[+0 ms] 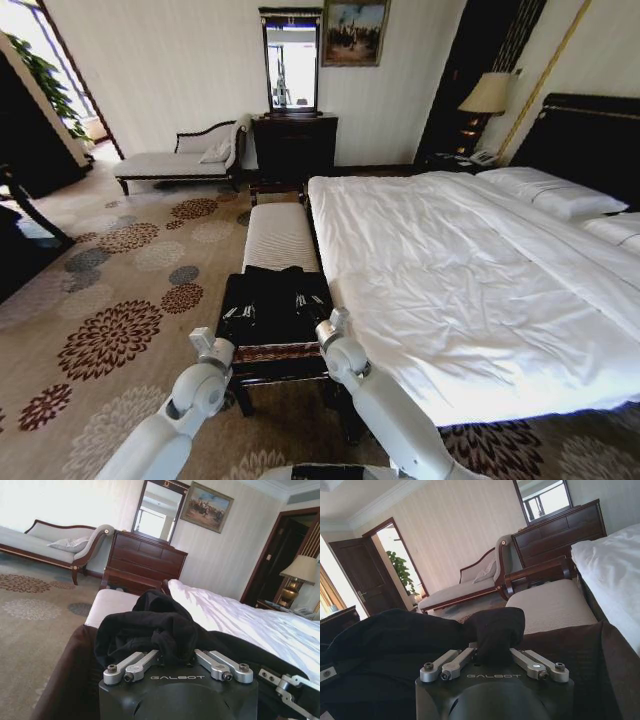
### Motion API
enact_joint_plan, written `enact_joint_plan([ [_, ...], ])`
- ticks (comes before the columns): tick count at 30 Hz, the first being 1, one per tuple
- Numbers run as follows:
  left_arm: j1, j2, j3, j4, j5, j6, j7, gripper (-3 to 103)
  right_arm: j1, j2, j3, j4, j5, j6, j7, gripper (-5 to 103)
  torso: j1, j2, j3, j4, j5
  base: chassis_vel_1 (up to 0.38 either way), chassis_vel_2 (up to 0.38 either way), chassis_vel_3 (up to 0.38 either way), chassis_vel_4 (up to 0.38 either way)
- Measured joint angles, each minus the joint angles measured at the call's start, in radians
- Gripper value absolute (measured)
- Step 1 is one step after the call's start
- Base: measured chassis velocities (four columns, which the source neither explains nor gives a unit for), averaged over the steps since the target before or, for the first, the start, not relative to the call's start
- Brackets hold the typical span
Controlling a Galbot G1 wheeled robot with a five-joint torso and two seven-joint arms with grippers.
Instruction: Fold the clothes on the bed and place them into the basket.
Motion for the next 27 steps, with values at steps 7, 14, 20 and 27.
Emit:
enact_joint_plan([
  [7, -0.086, -0.015, 0.045, 0.065, -0.024, 0.002, -0.01, 9, 0.027, 0.014, -0.023, -0.044, -0.005, 0.004, 0.006, 10, 0.0, 0.0, 0.0, -0.0004, 0.0001, 0.0, 0.0, 0.0, 0.0],
  [14, -0.093, -0.013, 0.057, 0.085, -0.029, 0.007, -0.011, 9, 0.023, 0.01, -0.015, -0.043, -0.01, 0.004, 0.009, 10, 0.0, 0.0, 0.0, -0.0002, 0.0002, 0.0, 0.0, 0.0, 0.0],
  [20, -0.088, -0.016, 0.051, 0.091, -0.056, 0.034, -0.012, 11, 0.015, 0.014, -0.016, -0.023, -0.023, -0.004, 0.013, 12, 0.0, 0.0, 0.0, -0.0001, 0.0002, 0.0, 0.0, 0.0, 0.0],
  [27, -0.095, -0.018, 0.055, 0.093, -0.056, 0.062, -0.017, 32, 0.008, 0.008, -0.023, -0.021, -0.014, -0.004, 0.014, 33, 0.0, 0.0, 0.0, -0.0002, 0.0002, 0.0, 0.0, 0.0, 0.0],
])
